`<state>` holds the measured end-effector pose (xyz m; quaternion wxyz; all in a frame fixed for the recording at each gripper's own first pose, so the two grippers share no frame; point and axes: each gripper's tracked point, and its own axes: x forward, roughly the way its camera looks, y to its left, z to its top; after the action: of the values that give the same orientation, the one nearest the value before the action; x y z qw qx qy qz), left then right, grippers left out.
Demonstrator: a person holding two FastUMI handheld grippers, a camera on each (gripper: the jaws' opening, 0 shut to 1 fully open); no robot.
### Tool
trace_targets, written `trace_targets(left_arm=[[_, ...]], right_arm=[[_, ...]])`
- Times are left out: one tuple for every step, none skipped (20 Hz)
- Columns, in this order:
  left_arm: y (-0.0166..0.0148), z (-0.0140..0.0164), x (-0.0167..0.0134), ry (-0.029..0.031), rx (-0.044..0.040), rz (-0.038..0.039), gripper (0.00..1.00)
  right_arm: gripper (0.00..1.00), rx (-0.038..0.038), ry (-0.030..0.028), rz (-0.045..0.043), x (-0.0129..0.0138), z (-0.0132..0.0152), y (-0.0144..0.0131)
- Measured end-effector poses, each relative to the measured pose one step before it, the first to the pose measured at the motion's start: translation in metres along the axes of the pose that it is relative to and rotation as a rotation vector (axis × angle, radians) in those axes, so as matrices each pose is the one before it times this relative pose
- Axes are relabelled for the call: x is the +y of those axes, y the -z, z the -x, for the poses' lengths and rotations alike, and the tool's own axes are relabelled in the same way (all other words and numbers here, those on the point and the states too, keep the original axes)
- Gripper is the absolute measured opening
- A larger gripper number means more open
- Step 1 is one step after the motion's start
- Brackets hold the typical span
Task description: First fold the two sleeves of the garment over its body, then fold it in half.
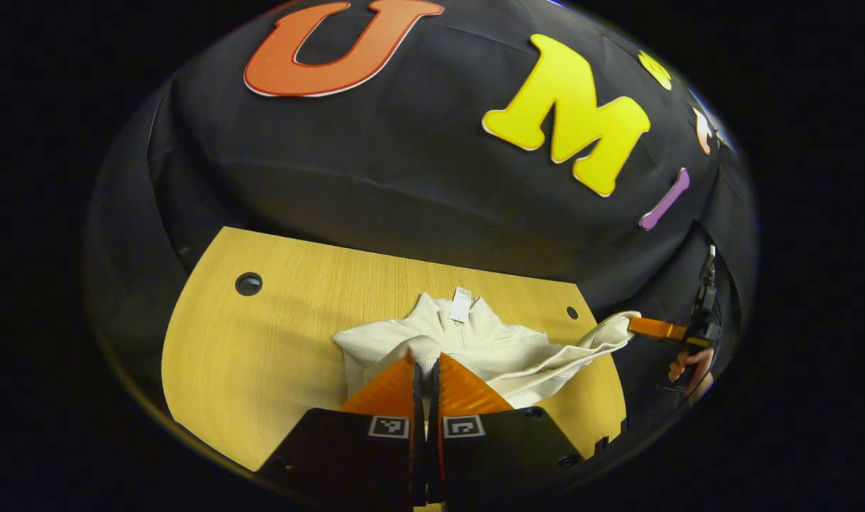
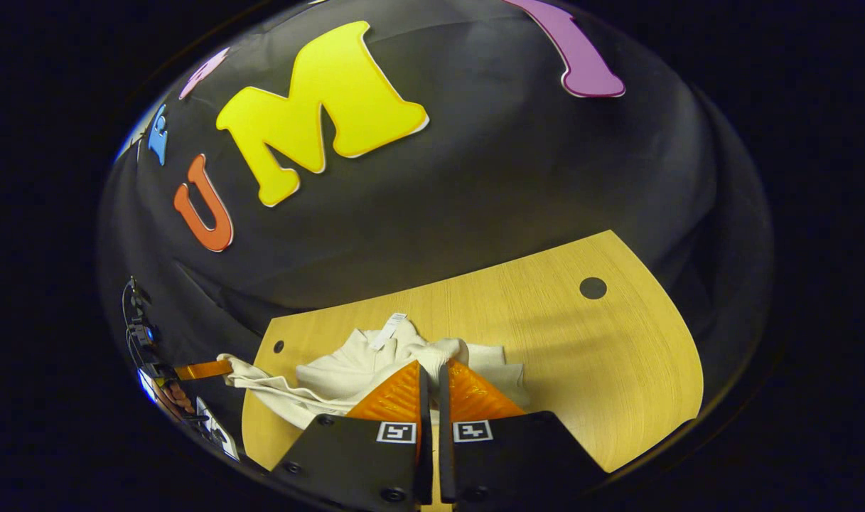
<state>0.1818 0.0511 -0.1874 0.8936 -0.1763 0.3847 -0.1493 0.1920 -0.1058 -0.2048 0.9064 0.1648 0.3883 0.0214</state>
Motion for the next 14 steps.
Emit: trace_targets(left_arm=[[-0.00146,-0.01554,0.00470,0.00027,0.00641,0.02456,0.04],[0.00111,-0.01556,0.00762,-0.00245,0.00652,0.01815,0.04],[0.00035,-0.01547,0.00519,-0.00429,0.00167,0.00586,0.04],[-0.00015,-0.01311,0.00456,-0.00765,0.00194,-0.00085,0.04],[-0.00195,-0.01076,0.00457,-0.00896,-0.00358,-0.00036,0.04],[-0.00341,-0.00972,0.00335,-0.00336,-0.00988,0.00256,0.04],[-0.00232,-0.01048,0.00200,-0.00047,-0.01268,0.00622,0.03],[-0.00053,-0.01212,0.00380,-0.00147,-0.01290,0.00572,0.04],[0.00100,-0.01003,0.00408,-0.00626,-0.00980,0.00731,0.04],[0.00086,-0.00928,0.00547,-0.00459,-0.01243,0.01434,0.03],[0.00043,-0.00859,0.00322,-0.00753,-0.01461,0.01670,0.04],[-0.00029,-0.01068,0.00185,-0.00715,-0.01393,0.00895,0.04],[-0.00042,-0.00838,0.00182,-0.01186,-0.00905,-0.00795,0.04],[0.00043,-0.00802,0.00106,-0.01267,-0.00584,-0.01441,0.04]], right_arm=[[0.04,0.00186,0.00359,-0.00765,-0.00471,-0.01550,-0.00085],[0.04,0.00344,0.00603,-0.00681,-0.00498,-0.01465,0.00133],[0.04,0.00348,0.00388,-0.00299,-0.00328,-0.01430,0.00055],[0.04,0.00397,0.00122,0.00136,-0.00201,-0.01401,0.00189],[0.04,0.00173,0.00068,0.01054,-0.00153,-0.01431,0.00173],[0.04,-0.00118,0.00241,0.01391,-0.00218,-0.01334,0.00294],[0.04,0.00294,0.00357,0.00534,-0.00247,-0.01323,0.00203],[0.04,0.00229,0.00461,-0.00556,-0.00218,-0.01156,0.00302],[0.04,0.00287,0.00746,-0.00138,-0.00288,-0.01101,0.00438],[0.04,0.00251,0.00853,0.00281,-0.00330,-0.00981,0.00537],[0.04,0.00492,0.01362,0.00199,-0.00477,-0.00977,0.00461],[0.05,0.00344,0.00404,-0.00298,-0.00169,-0.00894,0.00336],[0.05,-0.00130,0.00746,-0.00469,-0.00143,-0.00871,0.00124],[0.05,-0.00209,0.00618,-0.00321,-0.00108,-0.00933,0.00029]])
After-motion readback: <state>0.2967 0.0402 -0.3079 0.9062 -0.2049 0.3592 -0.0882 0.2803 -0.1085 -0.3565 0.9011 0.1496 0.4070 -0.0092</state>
